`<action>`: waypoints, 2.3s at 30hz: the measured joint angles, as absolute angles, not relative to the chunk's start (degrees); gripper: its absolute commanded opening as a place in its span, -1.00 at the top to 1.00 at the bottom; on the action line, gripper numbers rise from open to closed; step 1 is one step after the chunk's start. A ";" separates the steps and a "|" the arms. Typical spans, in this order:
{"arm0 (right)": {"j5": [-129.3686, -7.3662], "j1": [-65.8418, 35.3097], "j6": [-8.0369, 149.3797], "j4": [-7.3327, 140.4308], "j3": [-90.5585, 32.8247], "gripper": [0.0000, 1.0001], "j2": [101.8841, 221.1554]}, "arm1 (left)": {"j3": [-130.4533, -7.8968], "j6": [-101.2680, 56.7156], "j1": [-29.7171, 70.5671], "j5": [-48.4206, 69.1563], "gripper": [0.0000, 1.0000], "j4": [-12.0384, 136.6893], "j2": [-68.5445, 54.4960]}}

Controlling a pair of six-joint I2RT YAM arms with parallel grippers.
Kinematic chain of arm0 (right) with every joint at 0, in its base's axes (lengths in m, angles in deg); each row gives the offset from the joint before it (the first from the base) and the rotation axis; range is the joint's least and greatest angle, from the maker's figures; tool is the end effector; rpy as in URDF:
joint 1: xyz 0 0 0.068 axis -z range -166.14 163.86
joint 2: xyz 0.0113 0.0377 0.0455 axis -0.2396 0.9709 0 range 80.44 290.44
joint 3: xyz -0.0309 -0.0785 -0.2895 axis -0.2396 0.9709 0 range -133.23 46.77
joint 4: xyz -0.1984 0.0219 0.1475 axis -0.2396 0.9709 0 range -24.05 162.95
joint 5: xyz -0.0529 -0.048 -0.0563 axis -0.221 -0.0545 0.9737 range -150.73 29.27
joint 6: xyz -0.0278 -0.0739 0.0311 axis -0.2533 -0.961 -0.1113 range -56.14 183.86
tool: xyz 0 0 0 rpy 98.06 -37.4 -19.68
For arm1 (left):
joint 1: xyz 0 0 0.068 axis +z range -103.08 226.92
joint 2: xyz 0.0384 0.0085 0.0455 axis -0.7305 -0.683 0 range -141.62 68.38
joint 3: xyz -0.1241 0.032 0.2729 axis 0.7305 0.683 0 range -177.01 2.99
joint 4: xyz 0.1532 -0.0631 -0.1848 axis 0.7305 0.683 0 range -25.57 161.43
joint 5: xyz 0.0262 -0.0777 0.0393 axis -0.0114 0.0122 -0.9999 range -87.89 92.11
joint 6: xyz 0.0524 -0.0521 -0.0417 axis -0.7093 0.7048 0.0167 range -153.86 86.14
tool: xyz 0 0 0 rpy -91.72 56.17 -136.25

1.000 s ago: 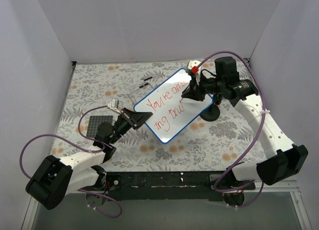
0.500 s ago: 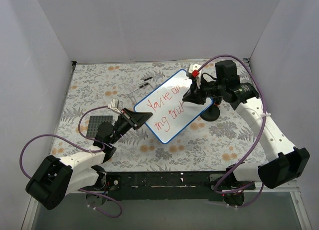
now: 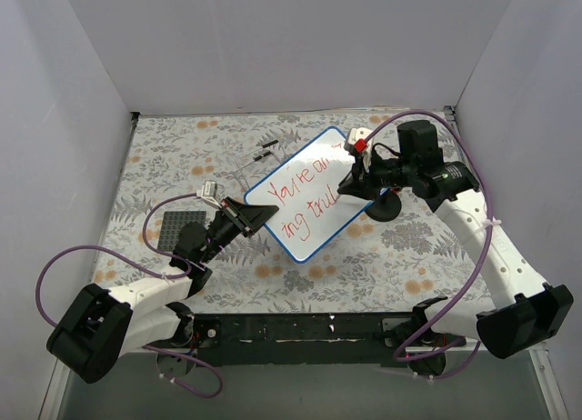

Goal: Write a sentence on the whiteboard

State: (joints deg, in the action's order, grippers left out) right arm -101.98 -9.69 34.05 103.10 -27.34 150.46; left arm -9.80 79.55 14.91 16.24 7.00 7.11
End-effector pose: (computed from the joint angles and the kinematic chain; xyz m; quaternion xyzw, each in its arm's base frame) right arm 0.2139 0.1468 0.3948 -0.5194 0.6598 0.2849 0.4624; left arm 0.1780 -0.1329 0.2608 -0.3495 0.5499 -0.7440 0.1479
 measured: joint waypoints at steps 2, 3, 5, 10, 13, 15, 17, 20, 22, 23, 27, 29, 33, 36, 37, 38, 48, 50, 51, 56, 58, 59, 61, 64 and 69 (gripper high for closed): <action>-101.65 -9.69 33.88 103.12 -27.34 0.97 150.41 | -9.80 79.55 14.91 16.22 1.00 7.02 7.11; -101.52 -9.69 33.81 103.12 -27.34 0.97 150.41 | -9.80 79.53 14.91 16.22 1.00 7.09 7.17; -101.24 -9.69 33.66 103.12 -27.34 0.97 150.41 | -9.80 79.53 14.91 16.13 1.00 7.37 7.35; -100.63 -9.69 33.40 103.32 -27.67 0.97 150.65 | -9.80 79.51 14.91 16.00 1.00 7.70 7.54; -100.23 -9.67 33.27 103.62 -29.52 0.97 151.90 | -9.80 79.55 14.91 16.02 1.00 7.61 7.54; -100.06 -9.67 33.27 103.76 -31.49 0.97 152.95 | -9.80 79.57 14.91 16.02 1.00 7.37 7.54; -100.08 -9.67 33.31 103.78 -33.50 0.97 153.58 | -9.80 79.57 14.91 16.04 1.00 7.26 7.54; -100.21 -9.67 33.57 103.67 -35.91 0.97 153.80 | -9.80 79.57 14.91 16.04 1.00 7.17 7.54; -100.52 -9.67 33.68 103.41 -36.47 0.97 153.69 | -9.76 79.57 14.91 16.02 1.00 7.04 7.54; -100.65 -9.67 33.71 103.45 -36.47 0.97 153.63 | -9.69 79.57 14.91 16.02 1.00 6.96 7.54; -100.82 -9.60 33.71 103.47 -36.37 0.97 153.54 | -9.37 79.57 14.91 16.04 1.00 6.91 7.76; -100.98 -9.45 33.71 103.49 -36.23 0.97 153.50 | -9.21 79.57 14.91 16.04 1.00 6.76 7.76; -101.33 -8.97 33.71 103.47 -36.04 0.97 153.50 | -8.97 79.57 14.91 16.04 1.00 6.58 7.78; -101.48 -8.60 33.71 103.49 -35.91 0.97 153.50 | -8.95 79.57 14.91 16.04 1.00 6.56 7.94; -101.52 -8.51 33.71 103.49 -35.91 0.97 153.50 | -8.95 79.57 14.91 16.04 1.00 6.56 7.98; -101.63 -8.40 33.71 103.49 -35.91 0.97 153.50 | -8.93 79.57 14.91 16.04 1.00 6.56 8.05; -102.57 -7.55 33.71 103.43 -35.58 0.97 153.45 | -8.93 79.57 14.91 16.06 1.00 6.54 8.18; -102.77 -7.46 33.68 103.45 -35.14 0.97 153.41 | -8.93 79.57 14.91 16.06 1.00 6.52 8.18; -102.86 -7.42 33.71 103.45 -34.94 0.97 153.41 | -8.93 79.57 14.91 16.06 1.00 6.52 8.18; -103.07 -7.13 33.68 103.45 -34.81 0.97 153.41 | -8.93 79.57 14.91 16.11 1.00 6.15 8.18; -103.21 -7.13 33.73 103.45 -34.73 0.97 153.43 | -8.93 79.57 14.91 16.15 1.00 5.91 8.16; -103.29 -7.15 33.75 103.41 -34.68 0.97 153.43 | -8.93 79.57 14.91 16.19 1.00 5.82 8.18; -103.58 -7.15 33.95 103.10 -34.22 0.97 153.43 | -8.93 79.57 14.91 16.28 1.00 5.75 8.18; -103.86 -7.13 34.14 102.99 -33.22 0.97 153.52 | -8.93 79.57 14.91 16.28 1.00 5.75 8.18; -104.65 -7.15 34.82 102.88 -32.93 0.97 153.93 | -8.93 79.57 14.91 16.30 1.00 5.69 8.16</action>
State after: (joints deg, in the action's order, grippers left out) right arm -104.65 -7.15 34.82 102.88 -32.93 153.93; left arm -8.93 79.57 14.91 16.30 5.69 8.16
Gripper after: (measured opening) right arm 0.187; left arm 0.039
